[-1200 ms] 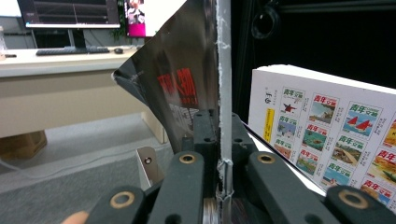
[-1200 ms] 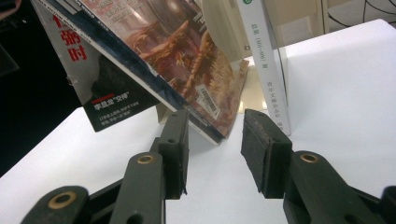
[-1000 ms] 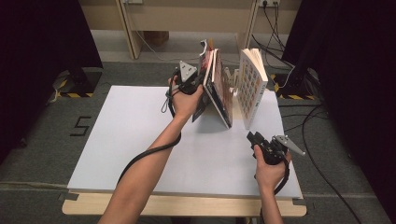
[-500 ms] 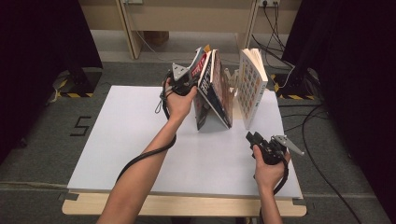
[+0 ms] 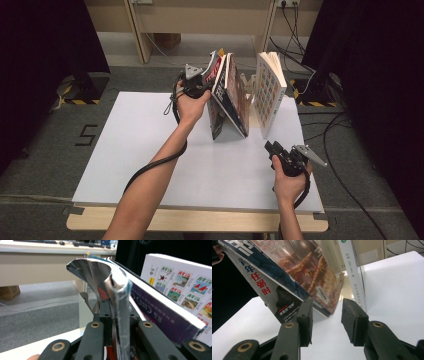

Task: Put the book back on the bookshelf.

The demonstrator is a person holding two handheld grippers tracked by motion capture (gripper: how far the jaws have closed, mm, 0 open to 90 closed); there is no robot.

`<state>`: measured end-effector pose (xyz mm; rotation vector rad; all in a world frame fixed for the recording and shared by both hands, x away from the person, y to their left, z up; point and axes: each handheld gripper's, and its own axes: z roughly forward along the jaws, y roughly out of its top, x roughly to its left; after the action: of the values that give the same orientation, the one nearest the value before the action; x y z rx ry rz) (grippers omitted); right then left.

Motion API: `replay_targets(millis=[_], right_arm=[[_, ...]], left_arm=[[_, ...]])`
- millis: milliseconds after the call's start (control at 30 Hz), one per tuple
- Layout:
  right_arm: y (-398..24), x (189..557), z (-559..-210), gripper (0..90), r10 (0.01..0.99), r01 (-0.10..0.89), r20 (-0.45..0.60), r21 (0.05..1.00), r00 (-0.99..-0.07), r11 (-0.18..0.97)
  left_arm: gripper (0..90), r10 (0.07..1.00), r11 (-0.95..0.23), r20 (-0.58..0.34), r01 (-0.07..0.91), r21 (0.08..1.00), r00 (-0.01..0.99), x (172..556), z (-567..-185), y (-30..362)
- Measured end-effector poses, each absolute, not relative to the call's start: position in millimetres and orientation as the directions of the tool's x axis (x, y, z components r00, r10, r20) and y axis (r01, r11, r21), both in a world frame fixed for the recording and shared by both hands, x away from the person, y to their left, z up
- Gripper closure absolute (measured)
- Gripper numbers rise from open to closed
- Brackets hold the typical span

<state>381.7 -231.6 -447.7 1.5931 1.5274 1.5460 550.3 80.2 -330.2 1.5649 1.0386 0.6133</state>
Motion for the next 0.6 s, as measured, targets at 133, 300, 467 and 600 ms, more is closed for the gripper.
replay_targets(millis=[133,300,467,600], right_arm=[[-230.7,381.4,-447.0,61.7,0.889,0.388,0.391,0.877,-0.237,-0.282],[-230.7,381.5,-447.3,60.5,0.897,0.380,0.375,0.885,-0.234,-0.270],[-230.8,381.0,-446.6,59.8,0.900,0.381,0.370,0.885,-0.229,-0.267],[-231.2,381.2,-447.1,59.7,0.899,0.382,0.374,0.884,-0.229,-0.270]], left_arm=[[83.8,0.867,-0.030,-0.133,0.316,0.948,0.481,549.9,-327.4,80.6],[85.7,0.865,-0.040,-0.130,0.325,0.945,0.485,548.5,-324.0,77.6],[86.0,0.864,-0.033,-0.123,0.298,0.954,0.489,547.0,-324.8,74.3],[86.2,0.872,-0.018,-0.104,0.243,0.970,0.479,545.8,-325.2,71.3]])
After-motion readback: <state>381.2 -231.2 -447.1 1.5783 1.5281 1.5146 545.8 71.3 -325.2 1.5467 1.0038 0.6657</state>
